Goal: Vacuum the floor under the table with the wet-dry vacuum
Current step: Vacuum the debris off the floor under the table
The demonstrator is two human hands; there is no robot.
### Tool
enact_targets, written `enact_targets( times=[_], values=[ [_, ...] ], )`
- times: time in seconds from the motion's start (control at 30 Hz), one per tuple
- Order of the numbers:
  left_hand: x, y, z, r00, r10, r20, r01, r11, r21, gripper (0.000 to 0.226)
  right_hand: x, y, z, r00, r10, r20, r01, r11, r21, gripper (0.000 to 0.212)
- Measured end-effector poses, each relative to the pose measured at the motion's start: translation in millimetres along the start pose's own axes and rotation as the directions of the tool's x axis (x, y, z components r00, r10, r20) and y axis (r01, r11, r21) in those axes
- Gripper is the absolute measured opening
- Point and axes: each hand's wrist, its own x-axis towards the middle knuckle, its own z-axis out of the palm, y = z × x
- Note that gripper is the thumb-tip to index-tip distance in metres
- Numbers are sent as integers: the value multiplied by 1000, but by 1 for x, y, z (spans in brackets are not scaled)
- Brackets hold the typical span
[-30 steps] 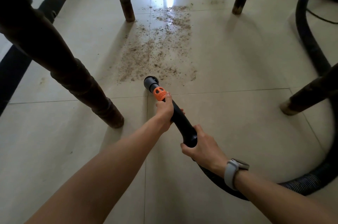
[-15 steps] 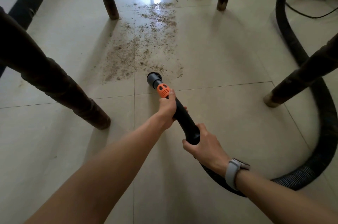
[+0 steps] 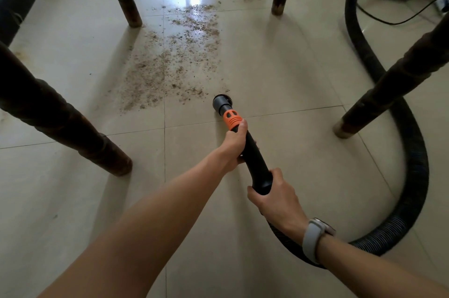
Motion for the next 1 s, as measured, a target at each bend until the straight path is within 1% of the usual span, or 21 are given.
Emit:
enact_targets(
  times=[0.13,0.23,0.3,0.37,0.53,0.6,0.67,0.77,0.9,1.0],
  values=[
    [-1,-3,10,1000,-1,19,-1,996,89,51,2,3,-8,998,49,47,-56,986,154,30],
    [-4,-9,15,1000,12,25,-16,990,139,49,2,6,-13,995,49,84,-67,972,226,27],
    [-3,-12,12,1000,14,16,-16,987,158,52,2,8,-12,993,46,107,-73,962,261,25],
    [-3,-14,5,1000,2,-12,0,984,178,56,1,8,-9,989,42,142,-82,953,292,23],
    [-2,-20,-24,989,14,-146,17,978,208,58,0,-2,4,953,12,304,-128,922,365,21],
    [-2,-18,-35,983,29,-180,7,981,195,59,3,-9,8,946,-7,323,-117,925,362,20],
    [0,-11,-41,983,30,-179,2,984,176,59,5,-18,12,956,-12,293,-89,940,329,23],
    [1,1,-40,988,40,-150,-16,988,156,61,7,-30,17,980,5,201,-63,956,286,25],
    [1,9,-24,999,33,-43,-27,990,138,54,3,-27,9,994,25,105,-53,962,267,23],
    [-4,1,-4,998,-5,55,-3,989,151,46,-6,-10,-2,998,57,29,-62,972,225,23]
  ],
)
